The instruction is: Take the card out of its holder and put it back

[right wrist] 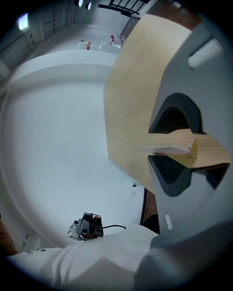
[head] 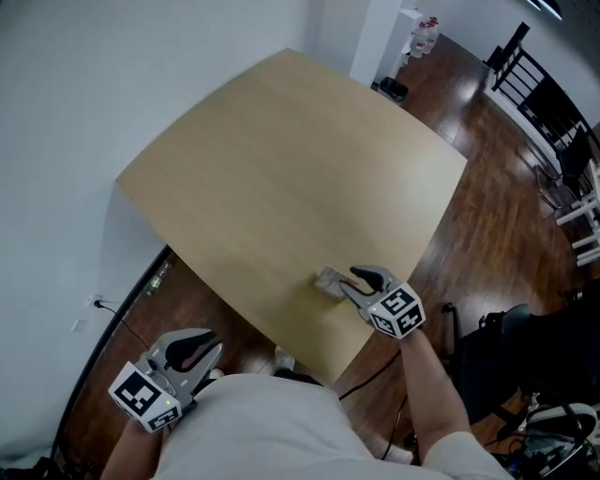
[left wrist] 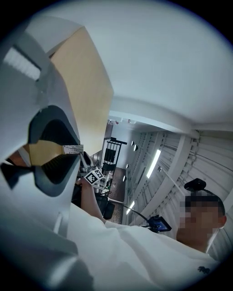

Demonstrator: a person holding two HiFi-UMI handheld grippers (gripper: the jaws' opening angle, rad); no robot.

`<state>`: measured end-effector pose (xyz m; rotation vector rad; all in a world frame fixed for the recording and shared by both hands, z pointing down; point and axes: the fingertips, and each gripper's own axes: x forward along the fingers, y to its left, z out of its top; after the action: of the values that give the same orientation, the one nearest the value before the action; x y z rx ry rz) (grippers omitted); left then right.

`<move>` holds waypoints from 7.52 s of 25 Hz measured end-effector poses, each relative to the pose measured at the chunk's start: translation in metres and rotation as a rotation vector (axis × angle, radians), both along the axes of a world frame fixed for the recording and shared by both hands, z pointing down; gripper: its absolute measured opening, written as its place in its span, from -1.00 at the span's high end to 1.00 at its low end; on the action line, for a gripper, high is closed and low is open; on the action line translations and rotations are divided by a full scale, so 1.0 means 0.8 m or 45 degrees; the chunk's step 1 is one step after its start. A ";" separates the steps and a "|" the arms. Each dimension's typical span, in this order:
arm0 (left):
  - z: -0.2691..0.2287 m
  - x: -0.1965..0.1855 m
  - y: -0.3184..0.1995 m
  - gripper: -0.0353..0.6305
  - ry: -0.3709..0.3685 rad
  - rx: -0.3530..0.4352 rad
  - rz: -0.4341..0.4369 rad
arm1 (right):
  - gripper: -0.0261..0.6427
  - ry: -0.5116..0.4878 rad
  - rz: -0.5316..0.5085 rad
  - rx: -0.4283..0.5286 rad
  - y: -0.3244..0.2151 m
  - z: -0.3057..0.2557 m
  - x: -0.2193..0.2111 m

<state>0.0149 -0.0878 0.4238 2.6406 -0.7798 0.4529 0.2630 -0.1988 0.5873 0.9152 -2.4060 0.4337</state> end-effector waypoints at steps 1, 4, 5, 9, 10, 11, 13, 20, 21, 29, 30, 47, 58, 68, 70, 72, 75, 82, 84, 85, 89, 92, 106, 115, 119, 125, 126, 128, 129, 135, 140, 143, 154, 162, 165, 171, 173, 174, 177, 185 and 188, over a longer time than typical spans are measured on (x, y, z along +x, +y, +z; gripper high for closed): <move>0.000 0.000 -0.001 0.70 -0.005 -0.004 -0.009 | 0.45 -0.008 -0.019 -0.020 -0.001 0.005 -0.003; 0.001 -0.001 -0.006 0.70 -0.014 -0.014 -0.032 | 0.56 -0.023 -0.057 -0.055 -0.002 0.014 -0.011; 0.002 -0.001 -0.007 0.70 -0.016 -0.018 -0.036 | 0.62 -0.027 -0.066 -0.058 -0.002 0.015 -0.013; 0.006 -0.003 -0.011 0.70 -0.020 -0.029 -0.048 | 0.83 -0.055 -0.098 -0.069 0.001 0.016 -0.019; 0.006 -0.003 -0.012 0.70 -0.020 -0.029 -0.050 | 0.83 -0.062 -0.102 -0.072 0.002 0.016 -0.020; 0.007 -0.003 -0.013 0.70 -0.021 -0.029 -0.049 | 0.84 -0.067 -0.104 -0.074 0.003 0.016 -0.020; 0.008 -0.003 -0.015 0.70 -0.021 -0.026 -0.046 | 0.85 -0.072 -0.110 -0.074 0.003 0.015 -0.021; 0.004 -0.009 -0.013 0.70 -0.013 -0.004 -0.040 | 0.86 -0.066 -0.110 -0.049 0.001 -0.002 -0.021; 0.004 -0.011 -0.013 0.70 -0.011 -0.001 -0.039 | 0.86 -0.066 -0.109 -0.044 0.001 -0.006 -0.020; -0.001 -0.022 -0.004 0.70 0.028 0.026 -0.006 | 0.86 -0.025 -0.089 0.029 0.000 -0.055 -0.018; -0.001 -0.024 -0.001 0.70 0.033 0.030 0.001 | 0.86 -0.020 -0.082 0.041 0.002 -0.061 -0.018; -0.011 -0.143 0.070 0.70 0.093 0.079 0.099 | 0.86 0.038 -0.043 0.180 0.123 -0.160 -0.152; 0.009 -0.259 0.133 0.70 0.097 0.076 0.095 | 0.86 0.030 -0.129 0.184 0.253 -0.199 -0.305; 0.021 -0.303 0.187 0.74 0.068 0.067 0.124 | 0.86 -0.016 -0.133 0.177 0.332 -0.205 -0.373; 0.022 -0.305 0.190 0.75 0.080 0.058 0.125 | 0.86 -0.013 -0.134 0.178 0.336 -0.203 -0.372; 0.022 -0.305 0.190 0.75 0.089 0.052 0.115 | 0.86 -0.022 -0.125 0.179 0.337 -0.203 -0.368; 0.020 -0.298 0.190 0.74 0.090 0.053 0.104 | 0.86 -0.023 -0.123 0.189 0.331 -0.206 -0.354; 0.019 -0.255 0.172 0.74 0.075 0.056 0.090 | 0.86 -0.001 -0.143 0.223 0.281 -0.215 -0.293; 0.015 -0.239 0.162 0.74 0.077 0.055 0.076 | 0.86 0.012 -0.140 0.225 0.260 -0.215 -0.267; 0.014 -0.229 0.156 0.74 0.079 0.054 0.068 | 0.86 0.019 -0.139 0.227 0.249 -0.215 -0.254; 0.011 -0.193 0.130 0.74 0.089 0.056 0.045 | 0.86 0.035 -0.132 0.237 0.203 -0.212 -0.204; 0.008 -0.165 0.113 0.74 0.082 0.053 0.030 | 0.86 0.041 -0.126 0.235 0.169 -0.203 -0.170; 0.010 -0.056 0.051 0.74 0.050 0.052 -0.039 | 0.86 0.068 -0.138 0.188 0.050 -0.128 -0.043; 0.012 -0.035 0.035 0.74 0.004 0.023 -0.088 | 0.86 0.049 -0.165 0.128 0.014 -0.082 -0.026; 0.014 -0.028 0.026 0.74 -0.006 0.011 -0.095 | 0.86 0.032 -0.159 0.098 0.009 -0.068 -0.023; 0.014 -0.018 0.016 0.74 -0.017 -0.002 -0.087 | 0.86 0.009 -0.147 0.081 0.004 -0.059 -0.020; 0.015 -0.017 0.015 0.74 -0.016 -0.004 -0.085 | 0.86 0.007 -0.146 0.077 0.004 -0.057 -0.020; 0.016 -0.015 0.013 0.74 -0.015 -0.009 -0.082 | 0.86 0.010 -0.151 0.072 0.004 -0.053 -0.021; 0.017 -0.015 0.012 0.74 -0.016 -0.013 -0.082 | 0.86 0.011 -0.155 0.070 0.004 -0.051 -0.022; 0.020 -0.013 0.007 0.74 -0.022 -0.026 -0.084 | 0.86 -0.024 -0.153 0.067 -0.003 -0.045 -0.022; 0.022 -0.016 0.005 0.74 -0.026 -0.034 -0.091 | 0.86 -0.024 -0.152 0.063 -0.003 -0.045 -0.024; 0.024 -0.018 0.004 0.74 -0.026 -0.038 -0.092 | 0.86 -0.030 -0.153 0.065 -0.003 -0.045 -0.024; 0.022 -0.019 0.002 0.74 -0.030 -0.033 -0.083 | 0.86 -0.071 -0.138 0.123 0.001 -0.048 -0.022; 0.020 -0.015 0.001 0.74 -0.032 -0.030 -0.068 | 0.86 -0.096 -0.116 0.129 0.000 -0.049 -0.020; 0.020 -0.011 0.001 0.74 -0.029 -0.032 -0.060 | 0.86 -0.095 -0.111 0.132 -0.002 -0.049 -0.023; 0.021 -0.008 0.000 0.74 -0.033 -0.035 -0.061 | 0.86 -0.089 -0.125 0.115 0.002 -0.038 -0.022; 0.021 -0.009 -0.001 0.74 -0.034 -0.035 -0.061 | 0.86 -0.089 -0.127 0.104 0.004 -0.032 -0.023; 0.020 -0.009 -0.002 0.74 -0.034 -0.036 -0.063 | 0.86 -0.090 -0.126 0.101 0.004 -0.029 -0.023; 0.019 -0.009 -0.001 0.74 -0.037 -0.035 -0.066 | 0.86 -0.092 -0.118 0.091 0.003 -0.019 -0.021; 0.019 -0.009 0.003 0.74 -0.044 -0.041 -0.073 | 0.86 -0.101 -0.106 0.053 0.007 0.005 -0.018; 0.022 -0.011 0.005 0.74 -0.044 -0.044 -0.074 | 0.86 -0.120 -0.090 0.043 0.005 0.010 -0.014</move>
<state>0.0059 -0.0842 0.4413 2.5772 -0.8495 0.4928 0.2517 -0.1947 0.5950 0.8381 -2.5298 0.4188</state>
